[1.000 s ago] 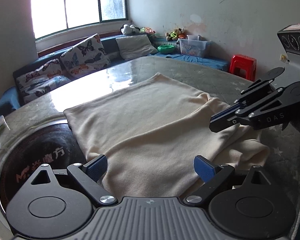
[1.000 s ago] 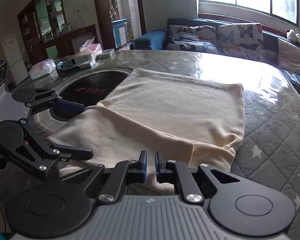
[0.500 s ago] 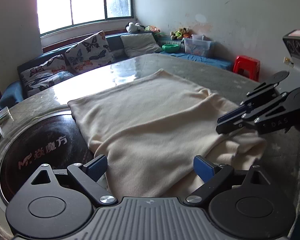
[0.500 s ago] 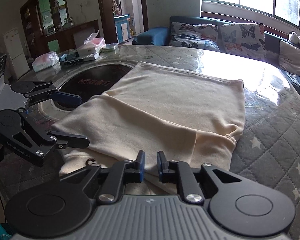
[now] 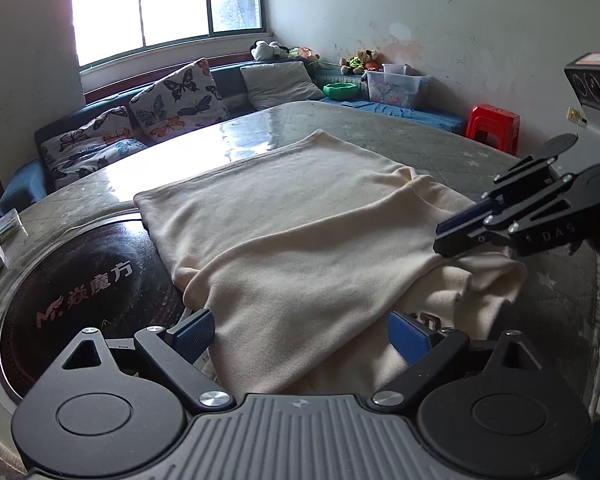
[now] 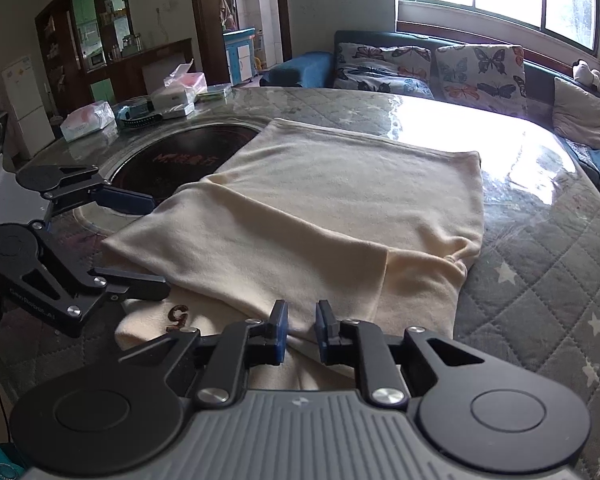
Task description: Fold clothes
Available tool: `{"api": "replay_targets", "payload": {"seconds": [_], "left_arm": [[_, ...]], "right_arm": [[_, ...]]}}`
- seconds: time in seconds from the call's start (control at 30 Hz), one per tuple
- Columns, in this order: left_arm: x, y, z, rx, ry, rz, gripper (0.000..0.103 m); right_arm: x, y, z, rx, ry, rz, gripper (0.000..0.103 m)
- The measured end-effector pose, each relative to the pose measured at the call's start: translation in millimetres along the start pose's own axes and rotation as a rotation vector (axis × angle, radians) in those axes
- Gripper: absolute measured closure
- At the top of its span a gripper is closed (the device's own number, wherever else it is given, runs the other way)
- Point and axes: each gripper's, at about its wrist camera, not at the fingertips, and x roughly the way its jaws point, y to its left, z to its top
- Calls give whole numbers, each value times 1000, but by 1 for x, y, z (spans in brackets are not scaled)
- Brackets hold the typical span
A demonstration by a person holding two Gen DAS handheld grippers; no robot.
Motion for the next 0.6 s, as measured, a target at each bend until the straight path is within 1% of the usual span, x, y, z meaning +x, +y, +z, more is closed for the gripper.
{"api": "replay_targets", "payload": {"seconds": [0.17,0.27,0.37,0.5,0.53,0.57,0.6], "left_arm": [[-19,-7,-4,49,-14,-48,8],[-30,-17,-10,107,-6,-92,8],[-40,-28,-16,168,5,-138,8],[-41,-44,-22,260,20,-158,8],[-39,-47,-23,278,20,-157,8],[-37,-50,-24,295,21,-156,8],[-33,-52,-23,303,22,-157,8]], "right_arm": [[-12,-2,-3,-11,-10,-12,88],[-11,-8,-9,3,13,-27,88],[-17,-8,-11,2,13,-26,88],[-29,-4,-14,-39,17,-35,87],[-35,0,-16,-71,24,-41,84],[-39,3,-18,-93,29,-46,77],[-42,5,-20,-116,33,-52,75]]}}
